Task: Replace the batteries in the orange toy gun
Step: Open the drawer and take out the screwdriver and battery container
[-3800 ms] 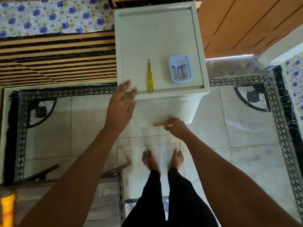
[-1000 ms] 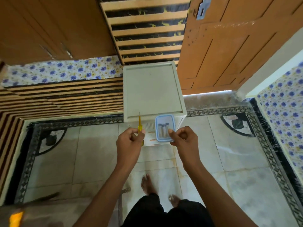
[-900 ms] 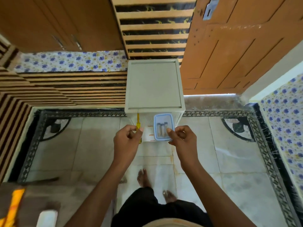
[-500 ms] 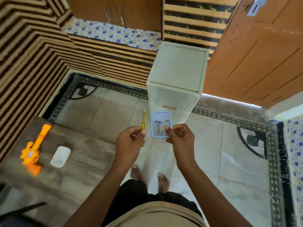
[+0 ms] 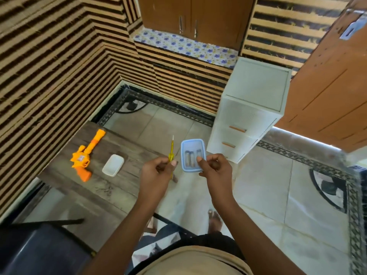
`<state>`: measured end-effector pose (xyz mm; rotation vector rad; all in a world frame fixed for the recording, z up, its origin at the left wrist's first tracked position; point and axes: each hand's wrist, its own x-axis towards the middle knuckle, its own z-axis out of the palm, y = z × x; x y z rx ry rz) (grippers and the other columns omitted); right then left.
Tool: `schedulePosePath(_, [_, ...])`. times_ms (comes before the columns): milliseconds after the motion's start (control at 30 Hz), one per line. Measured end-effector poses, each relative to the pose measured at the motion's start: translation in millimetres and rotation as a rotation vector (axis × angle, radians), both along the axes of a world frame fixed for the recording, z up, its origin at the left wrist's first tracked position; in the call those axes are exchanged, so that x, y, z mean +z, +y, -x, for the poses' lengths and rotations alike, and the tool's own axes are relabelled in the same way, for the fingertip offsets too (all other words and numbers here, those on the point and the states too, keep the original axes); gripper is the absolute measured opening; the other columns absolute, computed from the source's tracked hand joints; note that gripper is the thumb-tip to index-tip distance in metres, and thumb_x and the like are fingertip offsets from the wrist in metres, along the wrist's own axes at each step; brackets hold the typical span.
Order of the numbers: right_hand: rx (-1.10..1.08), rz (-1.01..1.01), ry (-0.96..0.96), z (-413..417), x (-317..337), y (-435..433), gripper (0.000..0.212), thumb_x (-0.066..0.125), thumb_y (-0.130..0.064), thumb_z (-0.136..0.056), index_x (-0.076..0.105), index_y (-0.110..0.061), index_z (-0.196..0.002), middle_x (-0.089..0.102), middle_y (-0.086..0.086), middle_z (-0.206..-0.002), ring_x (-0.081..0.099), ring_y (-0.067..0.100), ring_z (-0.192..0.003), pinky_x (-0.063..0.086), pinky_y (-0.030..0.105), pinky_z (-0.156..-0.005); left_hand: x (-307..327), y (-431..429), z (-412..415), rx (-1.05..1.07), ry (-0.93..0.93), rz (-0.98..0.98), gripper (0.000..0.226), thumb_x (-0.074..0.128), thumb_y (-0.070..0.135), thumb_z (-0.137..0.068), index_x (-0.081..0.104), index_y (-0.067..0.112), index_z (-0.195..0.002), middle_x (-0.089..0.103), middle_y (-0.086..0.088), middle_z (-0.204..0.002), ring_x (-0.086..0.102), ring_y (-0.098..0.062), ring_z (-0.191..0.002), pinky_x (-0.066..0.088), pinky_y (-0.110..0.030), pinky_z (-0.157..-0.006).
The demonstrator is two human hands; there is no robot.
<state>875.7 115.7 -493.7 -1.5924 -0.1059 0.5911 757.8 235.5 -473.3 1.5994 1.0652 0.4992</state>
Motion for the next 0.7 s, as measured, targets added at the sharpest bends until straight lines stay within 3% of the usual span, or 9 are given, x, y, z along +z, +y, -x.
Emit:
schedulePosePath(133, [-0.076, -0.041, 0.046, 73, 5, 24, 0.019, 0.076, -0.013, -0.095, 0.059, -0.015, -0.086, 0.077, 0.006, -0.087, 0.078, 0.016, -0.087, 0.062, 0.031, -0.068, 1, 23, 76, 0.005, -0.005, -0.005, 0.013, 0.076, 0.019, -0.093, 0.075, 0.018, -0.08, 0.061, 0.011, -0.055, 0.054, 0.0, -0.053, 0.045, -0.015, -0.056])
schedulePosePath(233, [-0.111, -0.037, 0.087, 122, 2, 35, 0.017, 0.076, -0.013, -0.095, 0.06, -0.014, -0.088, 0.074, 0.003, -0.08, 0.076, 0.014, -0.083, 0.061, 0.029, -0.067, -2, 40, 125, 0.001, 0.016, 0.01, 0.011, 0.077, 0.02, -0.093, 0.076, 0.015, -0.083, 0.062, 0.009, -0.06, 0.054, 0.0, -0.054, 0.047, -0.021, -0.058])
schedulePosePath(367, [-0.075, 0.029, 0.071, 167, -6, 49, 0.016, 0.076, -0.016, -0.095, 0.061, -0.013, -0.092, 0.079, 0.01, -0.09, 0.078, 0.021, -0.089, 0.063, 0.034, -0.071, -10, 61, 173, 0.007, 0.07, 0.004, 0.011, 0.077, 0.025, -0.092, 0.079, 0.014, -0.088, 0.066, 0.008, -0.066, 0.056, -0.001, -0.058, 0.052, -0.033, -0.065])
schedulePosePath(533, [-0.001, 0.121, -0.019, 186, -18, 69, 0.013, 0.077, -0.024, -0.096, 0.068, -0.021, -0.104, 0.081, 0.002, -0.089, 0.079, 0.015, -0.086, 0.065, 0.047, -0.08, -18, 84, 196, 0.019, 0.077, 0.029, 0.007, 0.075, 0.021, -0.094, 0.076, 0.016, -0.089, 0.065, 0.003, -0.071, 0.058, 0.003, -0.058, 0.055, -0.037, -0.064])
schedulePosePath(700, [0.083, 0.107, -0.044, 184, -21, 98, 0.024, 0.071, -0.023, -0.1, 0.076, -0.014, -0.121, 0.082, -0.004, -0.099, 0.079, 0.009, -0.092, 0.067, 0.037, -0.081, -20, 110, 189, 0.052, 0.117, 0.06, 0.011, 0.075, 0.024, -0.094, 0.077, 0.014, -0.096, 0.066, 0.0, -0.077, 0.062, -0.011, -0.07, 0.06, -0.047, -0.073])
